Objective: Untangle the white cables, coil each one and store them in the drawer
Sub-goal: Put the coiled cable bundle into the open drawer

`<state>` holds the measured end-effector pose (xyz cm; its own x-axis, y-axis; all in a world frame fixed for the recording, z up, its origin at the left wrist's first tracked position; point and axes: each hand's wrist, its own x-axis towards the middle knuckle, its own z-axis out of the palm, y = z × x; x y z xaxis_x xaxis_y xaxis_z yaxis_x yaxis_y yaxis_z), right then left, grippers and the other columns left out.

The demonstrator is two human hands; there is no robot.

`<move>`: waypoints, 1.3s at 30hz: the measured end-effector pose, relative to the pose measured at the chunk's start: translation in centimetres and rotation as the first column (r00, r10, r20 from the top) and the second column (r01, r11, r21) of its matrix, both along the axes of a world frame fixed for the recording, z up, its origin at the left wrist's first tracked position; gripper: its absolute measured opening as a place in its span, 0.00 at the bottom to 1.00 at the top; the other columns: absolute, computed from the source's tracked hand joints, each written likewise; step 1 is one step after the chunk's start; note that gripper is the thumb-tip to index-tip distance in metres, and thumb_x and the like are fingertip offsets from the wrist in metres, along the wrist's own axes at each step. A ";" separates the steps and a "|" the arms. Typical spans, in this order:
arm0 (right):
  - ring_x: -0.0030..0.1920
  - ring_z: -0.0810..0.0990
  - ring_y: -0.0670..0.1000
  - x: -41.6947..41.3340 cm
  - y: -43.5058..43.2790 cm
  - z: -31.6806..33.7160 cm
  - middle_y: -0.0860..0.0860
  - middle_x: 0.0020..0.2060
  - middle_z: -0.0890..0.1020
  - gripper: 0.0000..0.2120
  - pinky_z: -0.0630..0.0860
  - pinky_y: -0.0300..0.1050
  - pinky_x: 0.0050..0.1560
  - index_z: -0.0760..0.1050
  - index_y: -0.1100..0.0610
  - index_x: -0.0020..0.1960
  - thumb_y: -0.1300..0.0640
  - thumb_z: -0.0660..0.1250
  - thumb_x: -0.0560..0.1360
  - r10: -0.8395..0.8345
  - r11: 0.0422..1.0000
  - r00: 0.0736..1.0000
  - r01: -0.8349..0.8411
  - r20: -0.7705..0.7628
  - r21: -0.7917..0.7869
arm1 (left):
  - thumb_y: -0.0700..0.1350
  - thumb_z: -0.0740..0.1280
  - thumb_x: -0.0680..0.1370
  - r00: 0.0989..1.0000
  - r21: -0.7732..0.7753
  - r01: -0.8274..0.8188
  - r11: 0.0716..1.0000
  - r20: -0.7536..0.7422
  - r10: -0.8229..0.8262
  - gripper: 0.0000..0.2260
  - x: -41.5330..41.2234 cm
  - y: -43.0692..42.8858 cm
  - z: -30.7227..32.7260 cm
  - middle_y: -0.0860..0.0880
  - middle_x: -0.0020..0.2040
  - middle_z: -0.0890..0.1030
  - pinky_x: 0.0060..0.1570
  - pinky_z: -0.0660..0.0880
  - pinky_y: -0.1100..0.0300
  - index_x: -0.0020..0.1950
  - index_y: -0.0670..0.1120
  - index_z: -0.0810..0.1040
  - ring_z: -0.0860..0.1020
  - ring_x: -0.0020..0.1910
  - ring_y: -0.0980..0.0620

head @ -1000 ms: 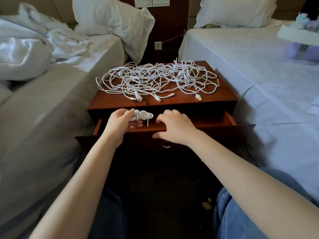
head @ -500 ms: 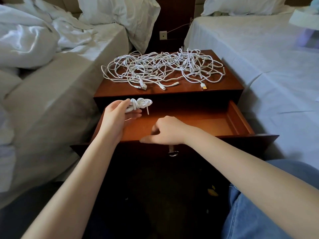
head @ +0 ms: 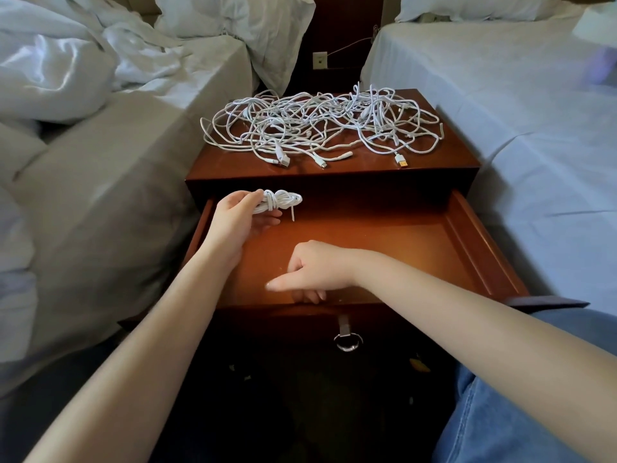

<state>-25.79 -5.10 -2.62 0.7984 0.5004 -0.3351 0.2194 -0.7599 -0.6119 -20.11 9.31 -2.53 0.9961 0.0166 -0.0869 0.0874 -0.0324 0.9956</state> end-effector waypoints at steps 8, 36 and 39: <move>0.29 0.78 0.47 0.4 -0.2 0.4 0.53 0.28 0.81 0.23 0.77 0.44 0.48 0.81 0.61 0.39 0.43 0.63 0.78 -0.018 0.999 0.996 0.020 -0.084 0.025 | 0.44 0.60 0.81 0.998 -0.014 0.052 0.999 -0.029 -0.052 0.08 -0.9 0.0 -0.8 0.45 0.36 0.84 0.40 0.75 0.58 0.45 0.44 0.76 0.81 0.32 0.51; 0.43 0.79 0.48 5.7 3.8 -3.6 0.46 0.42 0.82 0.08 0.77 0.49 0.45 0.79 0.50 0.50 0.49 0.71 0.73 -0.120 0.983 0.961 0.079 0.250 0.167 | 0.47 0.64 0.79 0.970 0.679 -0.211 0.703 0.237 0.062 0.09 3.1 6.6 -1.5 0.51 0.40 0.78 0.40 0.64 0.63 0.47 0.43 0.80 0.74 0.42 0.54; 0.47 0.78 0.50 4.6 5.4 -3.5 0.48 0.46 0.81 0.12 0.77 0.50 0.49 0.79 0.51 0.54 0.47 0.69 0.73 -0.016 0.999 0.969 0.006 0.246 0.042 | 0.44 0.66 0.78 0.972 0.710 -0.124 0.693 0.229 -0.061 0.07 3.2 7.6 -2.5 0.50 0.44 0.81 0.42 0.66 0.66 0.49 0.43 0.82 0.76 0.44 0.54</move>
<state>-21.19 0.31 -6.14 0.8593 0.5002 -0.1068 0.3589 -0.7385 -0.5708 -16.90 16.88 -5.02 0.9832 0.0132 0.1818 -0.1121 -0.7428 0.6601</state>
